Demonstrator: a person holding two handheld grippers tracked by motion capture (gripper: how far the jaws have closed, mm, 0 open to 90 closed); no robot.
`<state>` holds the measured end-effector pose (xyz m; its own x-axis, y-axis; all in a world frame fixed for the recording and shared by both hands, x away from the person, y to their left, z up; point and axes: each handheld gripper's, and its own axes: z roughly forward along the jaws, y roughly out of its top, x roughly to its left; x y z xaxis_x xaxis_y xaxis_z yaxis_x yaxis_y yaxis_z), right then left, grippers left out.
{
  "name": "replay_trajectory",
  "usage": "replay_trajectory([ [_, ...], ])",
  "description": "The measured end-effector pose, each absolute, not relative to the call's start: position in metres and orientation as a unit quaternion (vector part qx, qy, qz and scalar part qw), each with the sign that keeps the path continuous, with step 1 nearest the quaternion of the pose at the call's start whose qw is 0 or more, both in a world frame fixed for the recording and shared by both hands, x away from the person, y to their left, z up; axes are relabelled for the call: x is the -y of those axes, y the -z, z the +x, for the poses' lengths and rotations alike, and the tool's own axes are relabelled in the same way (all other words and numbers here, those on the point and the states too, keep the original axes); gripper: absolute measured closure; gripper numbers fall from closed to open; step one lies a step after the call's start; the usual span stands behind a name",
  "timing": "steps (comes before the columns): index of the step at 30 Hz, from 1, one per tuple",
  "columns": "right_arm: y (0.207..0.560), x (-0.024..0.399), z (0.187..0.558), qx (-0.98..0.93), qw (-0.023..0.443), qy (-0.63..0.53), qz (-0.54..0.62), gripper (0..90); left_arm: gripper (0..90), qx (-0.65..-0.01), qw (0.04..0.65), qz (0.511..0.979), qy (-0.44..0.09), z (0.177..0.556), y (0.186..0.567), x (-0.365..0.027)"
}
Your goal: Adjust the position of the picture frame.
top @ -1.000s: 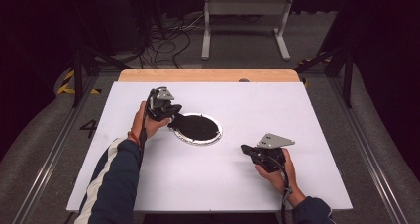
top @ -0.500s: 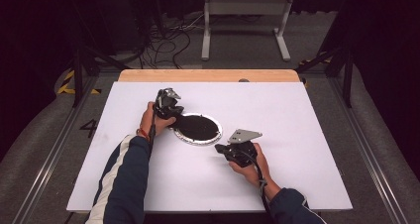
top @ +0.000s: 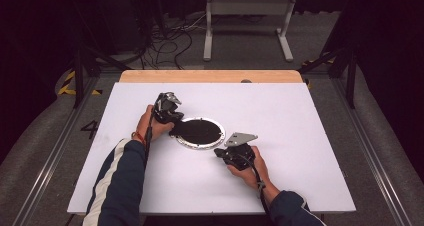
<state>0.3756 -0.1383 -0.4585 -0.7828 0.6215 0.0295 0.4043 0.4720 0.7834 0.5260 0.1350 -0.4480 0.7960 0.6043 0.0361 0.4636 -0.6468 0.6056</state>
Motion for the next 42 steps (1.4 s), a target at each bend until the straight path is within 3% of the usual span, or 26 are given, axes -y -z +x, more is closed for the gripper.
replay_trajectory([
  [28,0.461,0.145,0.372,-0.859,0.133,-0.385,0.309,90.0,90.0,-0.274,0.362,0.887,-0.079,0.449,0.460,-0.152],
  [42,0.459,0.163,0.368,-0.864,0.134,-0.374,0.310,90.0,90.0,-0.234,0.364,0.900,-0.044,0.415,0.459,-0.137],
])
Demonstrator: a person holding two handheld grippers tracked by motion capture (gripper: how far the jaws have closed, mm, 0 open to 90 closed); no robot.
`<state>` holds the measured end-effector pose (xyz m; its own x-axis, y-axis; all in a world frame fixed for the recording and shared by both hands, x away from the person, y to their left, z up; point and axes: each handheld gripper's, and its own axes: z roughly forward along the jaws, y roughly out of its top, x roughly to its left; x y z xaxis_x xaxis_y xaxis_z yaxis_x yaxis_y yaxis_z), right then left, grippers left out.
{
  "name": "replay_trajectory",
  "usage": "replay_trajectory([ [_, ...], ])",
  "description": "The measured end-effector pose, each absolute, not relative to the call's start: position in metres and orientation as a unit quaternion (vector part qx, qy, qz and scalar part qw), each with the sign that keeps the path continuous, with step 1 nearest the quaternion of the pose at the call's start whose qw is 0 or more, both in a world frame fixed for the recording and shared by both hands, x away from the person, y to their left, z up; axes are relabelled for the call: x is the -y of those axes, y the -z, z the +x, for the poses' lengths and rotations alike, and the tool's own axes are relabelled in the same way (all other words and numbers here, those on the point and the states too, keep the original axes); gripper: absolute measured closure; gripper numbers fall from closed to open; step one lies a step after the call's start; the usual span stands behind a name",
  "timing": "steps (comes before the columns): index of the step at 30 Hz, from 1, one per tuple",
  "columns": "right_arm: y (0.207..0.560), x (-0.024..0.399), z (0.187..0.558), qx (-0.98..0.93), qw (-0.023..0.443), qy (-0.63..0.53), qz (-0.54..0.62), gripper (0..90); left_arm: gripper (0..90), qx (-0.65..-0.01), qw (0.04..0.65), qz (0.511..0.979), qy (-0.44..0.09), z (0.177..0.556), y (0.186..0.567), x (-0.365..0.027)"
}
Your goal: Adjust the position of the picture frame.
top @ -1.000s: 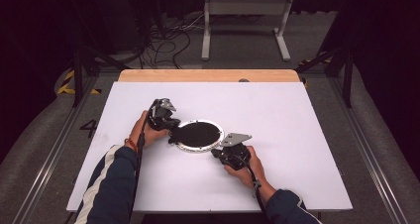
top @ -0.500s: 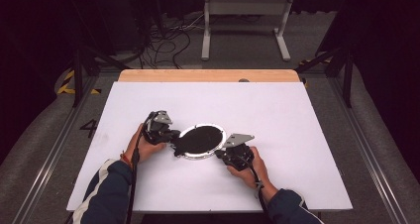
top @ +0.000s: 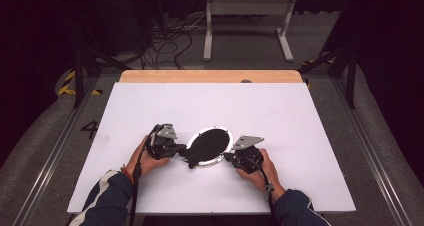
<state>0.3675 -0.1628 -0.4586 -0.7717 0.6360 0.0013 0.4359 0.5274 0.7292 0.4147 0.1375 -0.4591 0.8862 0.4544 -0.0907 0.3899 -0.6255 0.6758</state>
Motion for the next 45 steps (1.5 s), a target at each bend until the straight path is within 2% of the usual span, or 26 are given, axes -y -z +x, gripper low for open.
replay_trajectory([
  [10,0.457,0.183,0.373,-0.857,0.136,-0.371,0.332,90.0,90.0,-0.207,0.380,0.901,-0.017,0.402,0.462,-0.124],
  [28,0.457,0.202,0.384,-0.840,0.164,-0.363,0.369,90.0,89.9,-0.189,0.396,0.899,-0.009,0.387,0.465,-0.097],
  [45,0.460,0.203,0.401,-0.820,0.181,-0.374,0.394,90.0,89.9,-0.187,0.397,0.897,-0.046,0.378,0.466,-0.082],
])
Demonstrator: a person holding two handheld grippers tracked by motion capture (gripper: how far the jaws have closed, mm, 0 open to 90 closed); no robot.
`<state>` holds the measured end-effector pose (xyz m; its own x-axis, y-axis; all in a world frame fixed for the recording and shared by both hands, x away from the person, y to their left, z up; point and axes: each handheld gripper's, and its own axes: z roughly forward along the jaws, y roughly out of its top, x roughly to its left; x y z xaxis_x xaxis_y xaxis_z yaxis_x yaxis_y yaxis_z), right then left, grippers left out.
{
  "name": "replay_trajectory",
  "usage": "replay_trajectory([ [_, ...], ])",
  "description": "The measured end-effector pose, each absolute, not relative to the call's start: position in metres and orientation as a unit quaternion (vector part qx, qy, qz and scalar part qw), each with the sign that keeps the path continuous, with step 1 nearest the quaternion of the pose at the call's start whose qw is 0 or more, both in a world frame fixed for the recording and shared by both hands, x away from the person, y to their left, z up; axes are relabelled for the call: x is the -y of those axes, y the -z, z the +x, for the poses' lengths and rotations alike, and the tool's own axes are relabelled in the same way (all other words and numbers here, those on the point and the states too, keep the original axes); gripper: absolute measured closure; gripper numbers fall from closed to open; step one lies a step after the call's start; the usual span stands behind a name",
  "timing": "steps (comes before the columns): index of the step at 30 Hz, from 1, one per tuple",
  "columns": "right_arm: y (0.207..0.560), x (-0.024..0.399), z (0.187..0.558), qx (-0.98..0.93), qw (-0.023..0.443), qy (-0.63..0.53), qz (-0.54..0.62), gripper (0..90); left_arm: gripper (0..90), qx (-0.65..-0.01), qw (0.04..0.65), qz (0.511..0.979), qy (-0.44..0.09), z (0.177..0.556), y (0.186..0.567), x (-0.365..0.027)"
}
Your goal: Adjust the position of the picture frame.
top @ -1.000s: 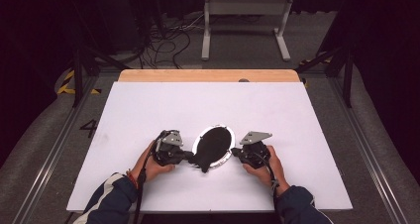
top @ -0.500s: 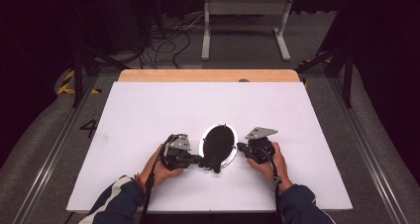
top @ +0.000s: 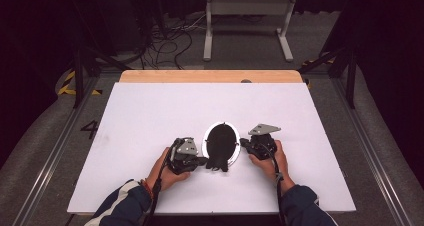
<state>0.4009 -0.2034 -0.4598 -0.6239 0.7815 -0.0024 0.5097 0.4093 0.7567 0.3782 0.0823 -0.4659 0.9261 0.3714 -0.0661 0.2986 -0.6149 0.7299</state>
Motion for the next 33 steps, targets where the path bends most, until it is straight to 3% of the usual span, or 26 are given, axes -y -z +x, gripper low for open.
replay_trajectory([
  [7,0.4598,0.1995,0.4109,-0.812,0.171,-0.378,0.411,90.0,89.9,-0.185,0.397,0.898,-0.048,0.3776,0.4657,-0.0817],
  [23,0.4603,0.1937,0.4116,-0.820,0.200,-0.366,0.391,90.0,89.9,-0.182,0.396,0.899,-0.049,0.3782,0.4656,-0.0819],
  [33,0.4572,0.1978,0.4055,-0.837,0.192,-0.356,0.370,81.1,87.8,-0.183,0.401,0.897,-0.038,0.3803,0.4663,-0.0832],
])
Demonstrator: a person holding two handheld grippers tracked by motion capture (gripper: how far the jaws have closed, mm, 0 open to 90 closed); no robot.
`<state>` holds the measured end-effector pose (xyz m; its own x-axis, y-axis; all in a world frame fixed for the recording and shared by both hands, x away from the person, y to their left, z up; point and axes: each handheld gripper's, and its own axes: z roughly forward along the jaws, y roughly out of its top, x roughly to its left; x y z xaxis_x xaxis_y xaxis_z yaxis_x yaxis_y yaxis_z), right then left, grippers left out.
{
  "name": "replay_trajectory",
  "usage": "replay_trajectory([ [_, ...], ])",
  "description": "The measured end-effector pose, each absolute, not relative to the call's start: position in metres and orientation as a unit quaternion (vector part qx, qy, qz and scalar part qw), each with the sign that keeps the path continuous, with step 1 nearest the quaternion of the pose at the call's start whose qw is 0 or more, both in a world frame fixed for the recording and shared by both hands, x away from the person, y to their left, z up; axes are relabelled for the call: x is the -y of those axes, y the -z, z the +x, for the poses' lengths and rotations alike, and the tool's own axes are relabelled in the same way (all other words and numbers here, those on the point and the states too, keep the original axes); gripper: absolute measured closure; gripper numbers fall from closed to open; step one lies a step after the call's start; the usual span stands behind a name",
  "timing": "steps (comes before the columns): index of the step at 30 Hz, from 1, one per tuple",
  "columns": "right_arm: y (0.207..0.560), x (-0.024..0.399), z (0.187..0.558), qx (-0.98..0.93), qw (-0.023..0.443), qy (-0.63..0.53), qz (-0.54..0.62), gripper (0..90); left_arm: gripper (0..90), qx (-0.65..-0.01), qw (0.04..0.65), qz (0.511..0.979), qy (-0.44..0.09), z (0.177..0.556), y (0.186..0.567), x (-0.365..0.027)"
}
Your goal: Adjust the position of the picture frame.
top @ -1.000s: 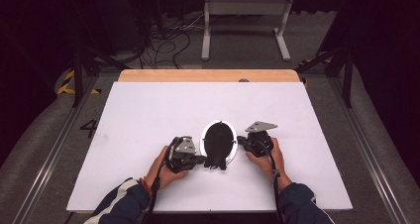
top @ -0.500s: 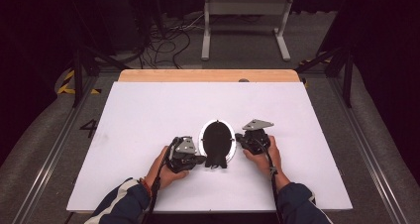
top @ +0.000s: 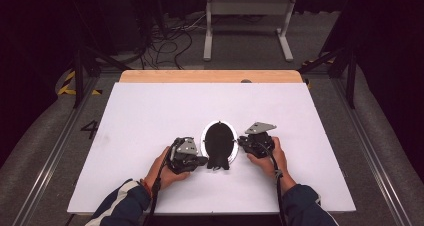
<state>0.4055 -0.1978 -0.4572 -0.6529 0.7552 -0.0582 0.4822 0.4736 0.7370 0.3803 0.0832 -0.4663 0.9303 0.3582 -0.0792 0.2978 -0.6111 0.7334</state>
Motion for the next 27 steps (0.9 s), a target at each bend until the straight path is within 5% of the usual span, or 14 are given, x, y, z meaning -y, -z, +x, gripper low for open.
replay_trajectory([
  [17,0.448,0.205,0.385,-0.851,0.173,-0.365,0.336,73.2,64.8,-0.172,0.375,0.909,-0.068,0.378,0.459,-0.086],
  [27,0.440,0.219,0.371,-0.843,0.155,-0.388,0.339,70.9,50.1,-0.183,0.388,0.896,-0.111,0.359,0.445,-0.122],
])
